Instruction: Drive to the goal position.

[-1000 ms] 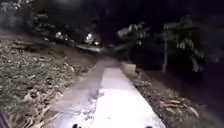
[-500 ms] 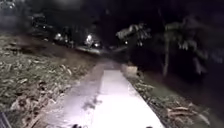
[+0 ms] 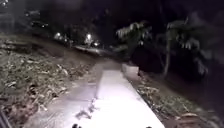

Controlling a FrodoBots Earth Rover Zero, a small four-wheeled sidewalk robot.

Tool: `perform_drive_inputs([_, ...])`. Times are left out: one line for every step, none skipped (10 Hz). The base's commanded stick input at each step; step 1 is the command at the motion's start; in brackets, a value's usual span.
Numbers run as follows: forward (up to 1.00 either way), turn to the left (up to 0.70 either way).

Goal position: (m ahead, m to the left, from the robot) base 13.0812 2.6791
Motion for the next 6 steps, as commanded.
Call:
perform_drive_inputs([0.45,0.27])
perform_drive_inputs([0.45,0.27])
perform_drive_inputs([0.45,0.20])
perform_drive_inputs([0.45,0.04])
perform_drive_inputs([0.45,0.00])
perform_drive_inputs([0.45,0.00])
